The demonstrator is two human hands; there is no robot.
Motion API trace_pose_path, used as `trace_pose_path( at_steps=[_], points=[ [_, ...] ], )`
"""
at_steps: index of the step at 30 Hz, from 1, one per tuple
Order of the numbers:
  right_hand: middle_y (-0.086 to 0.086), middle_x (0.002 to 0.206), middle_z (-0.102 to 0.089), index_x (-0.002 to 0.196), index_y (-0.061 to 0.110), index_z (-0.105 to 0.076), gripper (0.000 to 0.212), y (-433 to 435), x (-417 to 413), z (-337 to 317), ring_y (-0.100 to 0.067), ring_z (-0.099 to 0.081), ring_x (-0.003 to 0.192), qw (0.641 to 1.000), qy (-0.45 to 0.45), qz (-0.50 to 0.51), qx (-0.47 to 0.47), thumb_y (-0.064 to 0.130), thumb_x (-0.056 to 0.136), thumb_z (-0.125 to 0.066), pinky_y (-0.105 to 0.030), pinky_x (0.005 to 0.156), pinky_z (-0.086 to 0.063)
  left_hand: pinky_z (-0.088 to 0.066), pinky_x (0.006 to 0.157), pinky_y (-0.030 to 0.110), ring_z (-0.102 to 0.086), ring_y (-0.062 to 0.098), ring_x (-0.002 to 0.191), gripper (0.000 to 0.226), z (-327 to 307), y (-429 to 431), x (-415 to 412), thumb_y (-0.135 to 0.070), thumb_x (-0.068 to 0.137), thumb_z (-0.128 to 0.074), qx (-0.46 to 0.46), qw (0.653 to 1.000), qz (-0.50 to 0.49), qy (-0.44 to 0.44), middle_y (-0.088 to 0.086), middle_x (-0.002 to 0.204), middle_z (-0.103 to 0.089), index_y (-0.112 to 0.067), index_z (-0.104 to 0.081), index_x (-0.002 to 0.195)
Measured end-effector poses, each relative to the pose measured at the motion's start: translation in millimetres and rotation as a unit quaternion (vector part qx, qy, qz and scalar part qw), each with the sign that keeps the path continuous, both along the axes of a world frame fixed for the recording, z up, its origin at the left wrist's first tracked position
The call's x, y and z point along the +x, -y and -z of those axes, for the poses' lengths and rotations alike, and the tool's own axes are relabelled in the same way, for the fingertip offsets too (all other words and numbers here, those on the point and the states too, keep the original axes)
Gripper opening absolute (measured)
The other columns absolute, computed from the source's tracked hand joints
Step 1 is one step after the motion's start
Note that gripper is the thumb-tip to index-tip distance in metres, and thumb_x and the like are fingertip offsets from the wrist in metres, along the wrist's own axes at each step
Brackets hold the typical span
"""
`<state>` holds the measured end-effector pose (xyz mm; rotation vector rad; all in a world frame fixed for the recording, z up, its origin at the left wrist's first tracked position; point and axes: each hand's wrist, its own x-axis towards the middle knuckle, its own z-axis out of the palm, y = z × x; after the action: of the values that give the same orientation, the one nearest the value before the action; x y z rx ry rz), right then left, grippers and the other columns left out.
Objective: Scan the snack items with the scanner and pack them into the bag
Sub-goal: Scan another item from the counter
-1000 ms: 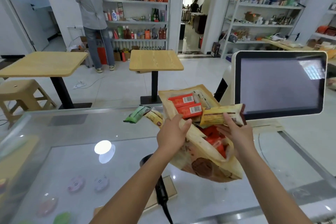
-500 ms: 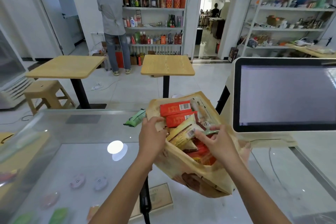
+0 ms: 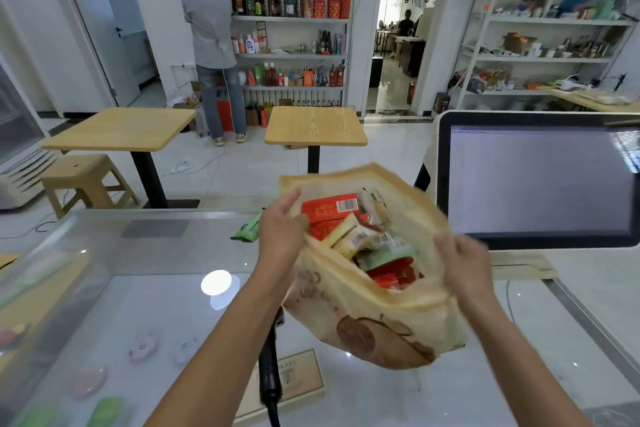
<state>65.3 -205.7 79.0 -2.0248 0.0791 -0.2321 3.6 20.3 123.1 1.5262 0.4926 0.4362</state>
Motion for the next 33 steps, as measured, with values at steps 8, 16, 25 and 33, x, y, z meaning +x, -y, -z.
trace_pose_path(
  at_steps=[8, 16, 25, 33],
  points=[
    [-0.006, 0.054, -0.031, 0.057, 0.002, -0.04, 0.042, 6, -11, -38, -0.022, -0.027, 0.056, 0.991, 0.105, 0.085, -0.016, 0.016, 0.091, -0.061, -0.037, 0.053, -0.024, -0.051, 0.092, 0.04, -0.055, 0.017, 0.113, 0.06, 29, -18, -18, 0.009, 0.079, -0.045, 0.09, 0.996, 0.002, 0.005, 0.0, 0.127, -0.058, -0.023, -0.056, 0.128],
    [-0.005, 0.068, -0.05, 0.076, 0.01, -0.05, 0.023, -5, -38, -15, -0.025, -0.044, 0.065, 0.994, 0.066, 0.068, -0.05, 0.025, 0.091, -0.059, -0.037, 0.058, -0.033, -0.043, 0.055, 0.007, -0.049, -0.012, 0.069, 0.063, 62, -34, -42, 0.006, 0.083, -0.045, 0.117, 0.992, 0.029, -0.03, -0.016, 0.106, -0.051, -0.026, -0.043, 0.138],
    [-0.01, 0.111, -0.043, 0.109, 0.002, -0.053, 0.034, -84, -118, 35, -0.026, -0.041, 0.104, 0.914, 0.353, 0.11, -0.167, 0.025, 0.084, -0.054, -0.023, 0.1, -0.024, -0.057, 0.065, 0.029, -0.066, 0.021, 0.079, 0.05, 96, -53, -67, -0.032, 0.095, -0.052, 0.078, 0.994, 0.068, 0.033, -0.02, 0.105, -0.057, -0.035, -0.032, 0.141],
    [0.01, 0.11, -0.05, 0.12, 0.03, -0.039, 0.041, -170, -162, 107, -0.008, -0.055, 0.097, 0.92, -0.153, -0.232, -0.277, 0.055, 0.088, -0.047, -0.024, 0.068, -0.039, -0.044, 0.072, 0.012, -0.059, 0.012, 0.091, 0.034, 168, -98, -94, -0.018, 0.097, -0.049, 0.087, 0.994, 0.013, -0.061, 0.002, 0.112, -0.06, -0.028, -0.047, 0.129]
  ],
)
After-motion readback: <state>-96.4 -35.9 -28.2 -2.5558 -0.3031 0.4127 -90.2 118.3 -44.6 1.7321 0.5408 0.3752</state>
